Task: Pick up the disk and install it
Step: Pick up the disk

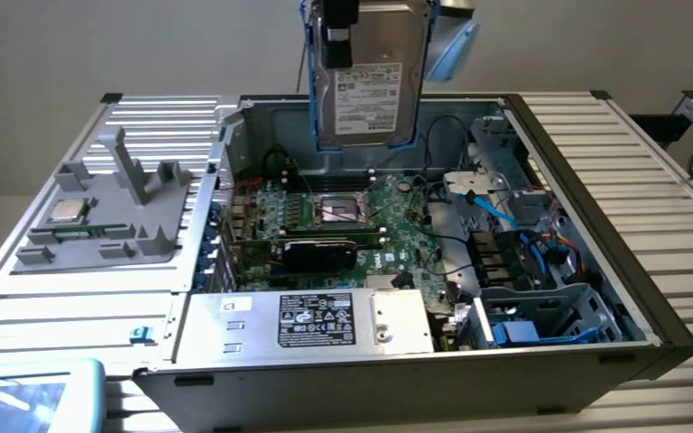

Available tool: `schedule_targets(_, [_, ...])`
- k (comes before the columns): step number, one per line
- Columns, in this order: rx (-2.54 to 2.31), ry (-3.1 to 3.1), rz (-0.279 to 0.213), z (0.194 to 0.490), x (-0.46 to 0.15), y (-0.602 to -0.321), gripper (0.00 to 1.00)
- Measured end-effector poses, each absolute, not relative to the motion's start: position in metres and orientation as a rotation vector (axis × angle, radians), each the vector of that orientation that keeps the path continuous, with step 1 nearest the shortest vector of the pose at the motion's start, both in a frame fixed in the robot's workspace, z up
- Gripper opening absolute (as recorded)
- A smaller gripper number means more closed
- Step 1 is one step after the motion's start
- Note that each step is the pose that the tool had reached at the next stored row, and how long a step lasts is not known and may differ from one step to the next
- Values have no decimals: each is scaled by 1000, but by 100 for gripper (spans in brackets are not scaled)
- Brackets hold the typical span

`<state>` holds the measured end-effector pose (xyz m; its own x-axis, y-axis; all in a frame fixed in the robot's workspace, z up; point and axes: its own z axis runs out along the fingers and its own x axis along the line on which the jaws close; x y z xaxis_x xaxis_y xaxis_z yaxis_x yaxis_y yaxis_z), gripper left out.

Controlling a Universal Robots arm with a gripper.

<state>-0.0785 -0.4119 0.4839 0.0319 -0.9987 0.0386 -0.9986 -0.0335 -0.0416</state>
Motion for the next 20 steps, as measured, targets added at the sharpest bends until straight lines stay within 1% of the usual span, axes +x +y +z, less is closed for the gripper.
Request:
schedule_targets(7, [-2254, 2182, -88, 484, -48, -418, 37])
schedule_targets(20, [-2265, 2191, -65, 484, -24, -443, 37])
